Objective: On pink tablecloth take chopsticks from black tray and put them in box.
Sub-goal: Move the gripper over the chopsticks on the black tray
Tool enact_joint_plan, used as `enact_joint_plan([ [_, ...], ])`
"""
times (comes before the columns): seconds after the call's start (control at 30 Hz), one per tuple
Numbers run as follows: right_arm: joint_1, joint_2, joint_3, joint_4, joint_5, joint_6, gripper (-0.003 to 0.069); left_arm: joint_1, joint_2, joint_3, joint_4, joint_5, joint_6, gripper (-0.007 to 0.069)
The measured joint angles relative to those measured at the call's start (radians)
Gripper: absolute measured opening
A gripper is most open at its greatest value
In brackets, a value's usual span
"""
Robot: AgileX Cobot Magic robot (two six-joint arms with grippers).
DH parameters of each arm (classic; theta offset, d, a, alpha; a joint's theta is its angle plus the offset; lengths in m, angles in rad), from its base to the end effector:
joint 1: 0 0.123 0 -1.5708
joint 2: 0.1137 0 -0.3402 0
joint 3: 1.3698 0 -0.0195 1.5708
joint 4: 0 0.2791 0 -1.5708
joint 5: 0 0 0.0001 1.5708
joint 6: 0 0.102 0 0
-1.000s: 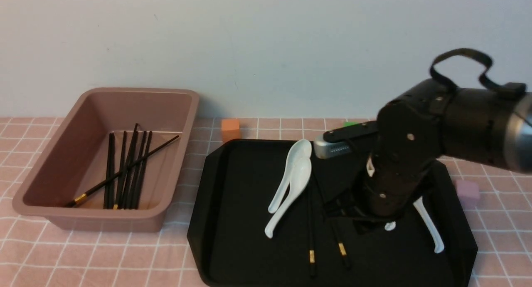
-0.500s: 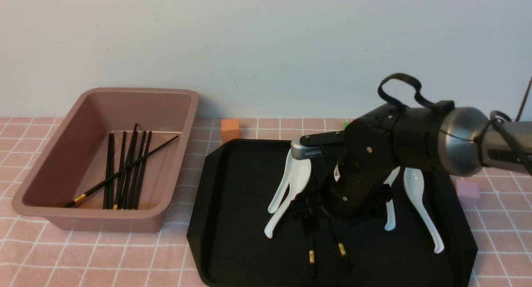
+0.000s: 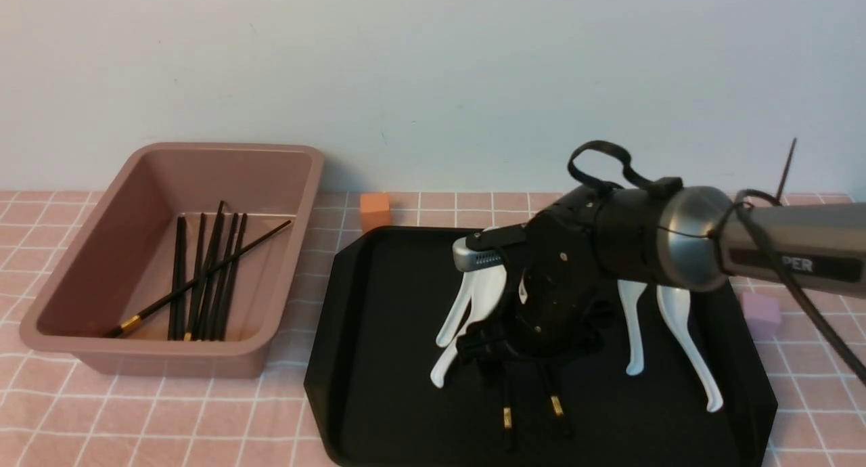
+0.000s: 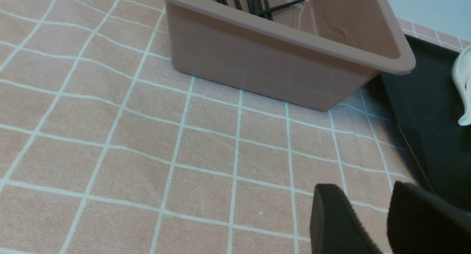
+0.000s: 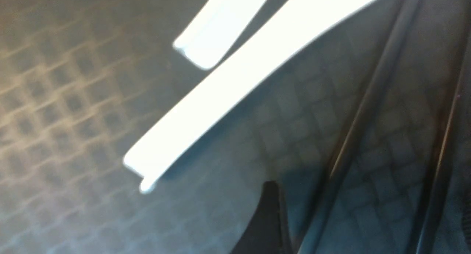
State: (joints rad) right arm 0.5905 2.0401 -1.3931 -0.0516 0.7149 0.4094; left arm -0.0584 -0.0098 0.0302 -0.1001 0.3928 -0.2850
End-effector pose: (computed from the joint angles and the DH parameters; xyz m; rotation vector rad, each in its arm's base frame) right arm 0.3873 0.2554 0.1778 -0.3068 2.8423 0.1547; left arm 0.0351 -0.0060 0.1638 -0.2773 1.8882 -0.3323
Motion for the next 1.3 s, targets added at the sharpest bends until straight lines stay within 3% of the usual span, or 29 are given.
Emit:
enact_joint_plan([
  [0.27,0.0,0.026,-0.025,-0.03,0.023,0.032,0.0624,0.0,0.0,0.0,0.0,0.0,0.0,0.0239],
  [0.4,0.0,0.027,-0.029,-0.019,0.036,0.031,0.0569,0.0,0.0,0.0,0.0,0.0,0.0,0.0239],
  [0.8,0.0,0.027,-0.031,-0.012,0.126,0.033,0.0145,0.0,0.0,0.0,0.0,0.0,0.0,0.0239],
  [1.3,0.001,-0.035,-0.02,-0.159,0.275,0.033,0.0136,0.0,0.0,0.0,0.0,0.0,0.0,0.0239],
])
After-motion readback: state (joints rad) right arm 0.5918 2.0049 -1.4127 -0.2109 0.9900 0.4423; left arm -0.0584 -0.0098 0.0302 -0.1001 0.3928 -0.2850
